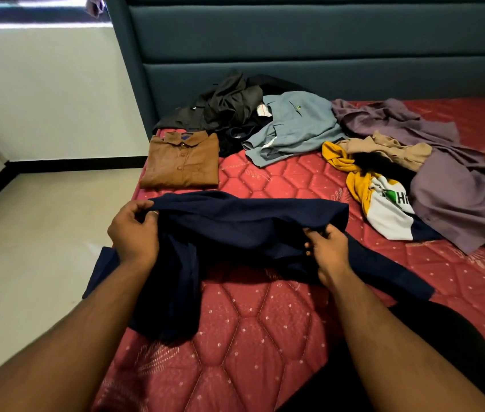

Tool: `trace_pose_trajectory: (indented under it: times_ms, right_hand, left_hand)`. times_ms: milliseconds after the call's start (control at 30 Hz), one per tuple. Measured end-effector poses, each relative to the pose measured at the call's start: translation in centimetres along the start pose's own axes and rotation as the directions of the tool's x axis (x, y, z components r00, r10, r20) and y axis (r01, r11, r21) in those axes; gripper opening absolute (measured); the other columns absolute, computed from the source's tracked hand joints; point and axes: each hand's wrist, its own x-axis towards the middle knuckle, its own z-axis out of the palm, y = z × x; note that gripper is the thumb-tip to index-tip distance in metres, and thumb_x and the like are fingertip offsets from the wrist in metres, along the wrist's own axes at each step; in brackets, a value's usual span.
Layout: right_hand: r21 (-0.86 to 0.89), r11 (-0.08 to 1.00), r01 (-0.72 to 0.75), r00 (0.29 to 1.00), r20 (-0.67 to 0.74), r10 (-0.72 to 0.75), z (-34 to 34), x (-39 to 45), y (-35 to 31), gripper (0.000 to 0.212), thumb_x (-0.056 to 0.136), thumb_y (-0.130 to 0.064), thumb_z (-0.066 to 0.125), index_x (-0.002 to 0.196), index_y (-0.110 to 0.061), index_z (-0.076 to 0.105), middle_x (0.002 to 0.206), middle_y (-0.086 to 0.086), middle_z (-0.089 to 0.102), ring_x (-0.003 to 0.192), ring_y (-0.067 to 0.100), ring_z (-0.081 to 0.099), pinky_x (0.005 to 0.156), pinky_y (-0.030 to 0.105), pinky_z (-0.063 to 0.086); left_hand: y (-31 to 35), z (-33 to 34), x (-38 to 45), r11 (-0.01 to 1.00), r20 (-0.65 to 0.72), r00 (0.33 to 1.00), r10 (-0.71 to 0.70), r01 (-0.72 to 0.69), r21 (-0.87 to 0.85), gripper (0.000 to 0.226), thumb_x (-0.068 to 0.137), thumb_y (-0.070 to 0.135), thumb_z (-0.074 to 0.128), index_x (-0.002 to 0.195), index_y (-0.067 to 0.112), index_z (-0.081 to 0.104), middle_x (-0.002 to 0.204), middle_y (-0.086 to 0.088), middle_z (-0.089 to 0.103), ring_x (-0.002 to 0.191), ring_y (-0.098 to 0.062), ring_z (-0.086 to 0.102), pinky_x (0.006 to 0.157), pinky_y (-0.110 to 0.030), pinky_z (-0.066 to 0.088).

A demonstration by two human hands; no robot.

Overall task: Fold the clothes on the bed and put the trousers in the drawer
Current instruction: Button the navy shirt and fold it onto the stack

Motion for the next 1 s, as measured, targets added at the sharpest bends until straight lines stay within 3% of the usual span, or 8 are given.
trace_pose_trajectory:
  times_ms: [100,200,267,467,600,800,900,1000]
  right_hand:
    - [0.16,0.987,-0.004,0.998,0.061,-0.006,-0.2,-0.9,-2.2,0.007,0.09,-0.011,0.064,0.093,-0.017,0.065,0.079,0.0,0.064,0.064,0.011,0.057,0.048,0.022,0.043]
    - [0.353,0.933,-0.075,0.994,0.098,0.043,-0.5,-1.4,-6.3,0.017,0.093,-0.012,0.059,0.079,-0.022,0.056,0.064,-0.006,0.055,0.045,0.006,0.046,0.04,0.017,0.034]
    - [0.389,0.916,-0.095,0.994,0.085,0.067,-0.1,-1.1,-10.9,0.021,0.092,-0.014,0.06,0.075,-0.021,0.05,0.06,-0.005,0.052,0.039,0.005,0.045,0.038,0.015,0.036]
    - [0.178,0.96,0.217,0.97,0.07,-0.233,3.1,0.9,-29.6,0.024,0.092,-0.003,0.06,0.078,-0.017,0.047,0.075,0.008,0.053,0.037,0.011,0.052,0.038,0.024,0.048]
    - [0.075,0.91,0.408,0.904,0.109,-0.414,4.5,0.1,-39.3,0.02,0.095,0.002,0.053,0.106,-0.015,0.058,0.084,0.012,0.054,0.044,0.017,0.056,0.041,0.029,0.053]
    - [-0.229,0.845,0.483,0.845,0.374,-0.382,4.6,-3.2,-45.2,0.035,0.093,0.016,0.035,0.111,-0.001,0.06,0.072,0.015,0.054,0.038,0.013,0.058,0.038,0.024,0.049]
    - [-0.274,0.821,0.501,0.83,0.422,-0.365,4.1,-4.2,-46.3,0.027,0.089,0.018,0.046,0.107,0.0,0.056,0.071,0.018,0.056,0.046,0.021,0.061,0.041,0.03,0.053]
    - [-0.325,0.759,0.564,0.817,0.356,-0.455,3.8,-4.6,-47.1,0.014,0.083,0.012,0.063,0.093,0.003,0.059,0.065,0.015,0.06,0.048,0.021,0.06,0.041,0.033,0.055]
  left_hand:
    - [0.7,0.0,0.7,1.0,-0.003,1.0,0.02,-0.02,0.009,0.023,0.083,0.002,0.063,0.101,0.013,0.073,0.097,-0.002,0.072,0.089,-0.018,0.066,0.093,-0.031,0.051]
    - [2.0,-0.7,2.6,0.992,0.034,0.994,0.105,-0.108,0.073,0.026,0.081,0.004,0.062,0.1,0.014,0.076,0.098,-0.008,0.073,0.092,-0.024,0.068,0.094,-0.038,0.052]
    - [5.0,-2.0,5.1,0.971,0.048,0.979,0.2,-0.205,0.12,0.023,0.081,0.001,0.064,0.099,0.008,0.076,0.097,-0.014,0.073,0.094,-0.03,0.067,0.094,-0.035,0.049]
    - [18.6,-7.4,13.9,0.837,0.01,0.865,0.502,-0.489,0.246,0.02,0.087,0.002,0.064,0.103,0.006,0.075,0.104,-0.016,0.072,0.097,-0.037,0.064,0.09,-0.042,0.047]
    - [25.6,-10.4,17.1,0.778,-0.052,0.8,0.598,-0.564,0.278,0.014,0.085,0.005,0.067,0.097,0.007,0.074,0.1,-0.018,0.07,0.092,-0.04,0.063,0.081,-0.043,0.048]
    - [31.8,-13.1,19.0,0.738,-0.103,0.756,0.646,-0.583,0.34,0.012,0.081,-0.003,0.063,0.088,0.0,0.072,0.092,-0.026,0.066,0.088,-0.043,0.062,0.076,-0.045,0.047]
    - [33.2,-14.0,19.5,0.702,-0.095,0.732,0.675,-0.598,0.387,0.013,0.081,0.0,0.061,0.084,0.001,0.074,0.088,-0.027,0.068,0.083,-0.044,0.062,0.074,-0.045,0.048]
    - [33.8,-14.6,19.8,0.67,-0.083,0.741,0.666,-0.546,0.503,0.016,0.084,0.013,0.06,0.089,0.011,0.075,0.091,-0.021,0.071,0.09,-0.043,0.058,0.079,-0.045,0.044]
